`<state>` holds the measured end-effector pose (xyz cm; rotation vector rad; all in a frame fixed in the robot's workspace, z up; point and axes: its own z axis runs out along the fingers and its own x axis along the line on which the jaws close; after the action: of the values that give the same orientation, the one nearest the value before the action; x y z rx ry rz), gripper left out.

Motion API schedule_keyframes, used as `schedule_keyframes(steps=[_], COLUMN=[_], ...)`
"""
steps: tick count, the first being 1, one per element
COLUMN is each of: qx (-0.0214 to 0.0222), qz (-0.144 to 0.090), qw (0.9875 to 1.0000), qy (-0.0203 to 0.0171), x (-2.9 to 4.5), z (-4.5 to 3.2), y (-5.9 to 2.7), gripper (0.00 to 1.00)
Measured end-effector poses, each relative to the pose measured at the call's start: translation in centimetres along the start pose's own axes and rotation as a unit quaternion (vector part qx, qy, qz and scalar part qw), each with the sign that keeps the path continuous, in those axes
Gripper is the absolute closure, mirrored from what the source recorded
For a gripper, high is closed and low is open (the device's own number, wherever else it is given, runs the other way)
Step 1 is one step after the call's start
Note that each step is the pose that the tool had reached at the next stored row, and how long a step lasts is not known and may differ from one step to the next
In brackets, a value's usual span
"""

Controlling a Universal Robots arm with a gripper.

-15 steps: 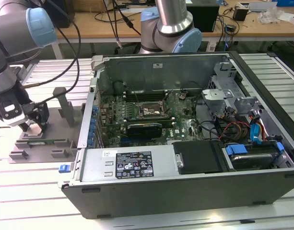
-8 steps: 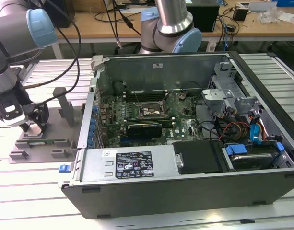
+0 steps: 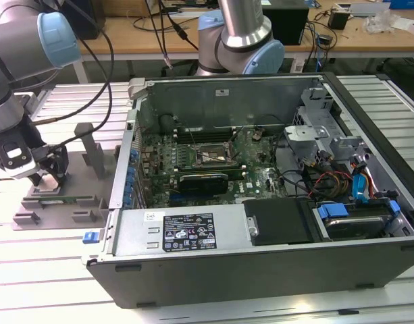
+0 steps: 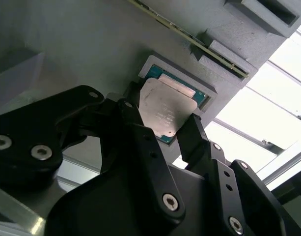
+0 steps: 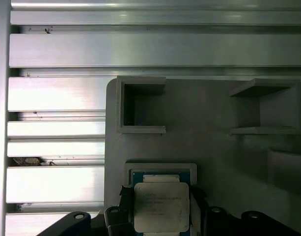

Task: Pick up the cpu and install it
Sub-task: 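Pick up the cpu and move it towards the insertion slot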

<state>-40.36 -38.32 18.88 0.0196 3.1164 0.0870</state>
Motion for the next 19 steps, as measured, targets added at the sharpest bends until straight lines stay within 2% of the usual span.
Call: schedule_keyframes(steps=[5,11,17,18,19], qx=[0.0001,0.0001,0.0001,0.0,0.0001], qz=[0.0,-0.001,-0.002,-0.003,-0.003], qw=[1.0,1.0,1.0,1.0,1.0], qy=[0.0001,0.0001,0.0002,0.0001,0.0001], x=[-0.03,-0.08,-0.1,-0.13,-0.14], z=[-1.35,-3.39,-4.42,-5.64,-6.06], y=[0.07,0.19,0.24,0.31,0.34], gripper=[0.46,0.46,0.46,0.46,0.46])
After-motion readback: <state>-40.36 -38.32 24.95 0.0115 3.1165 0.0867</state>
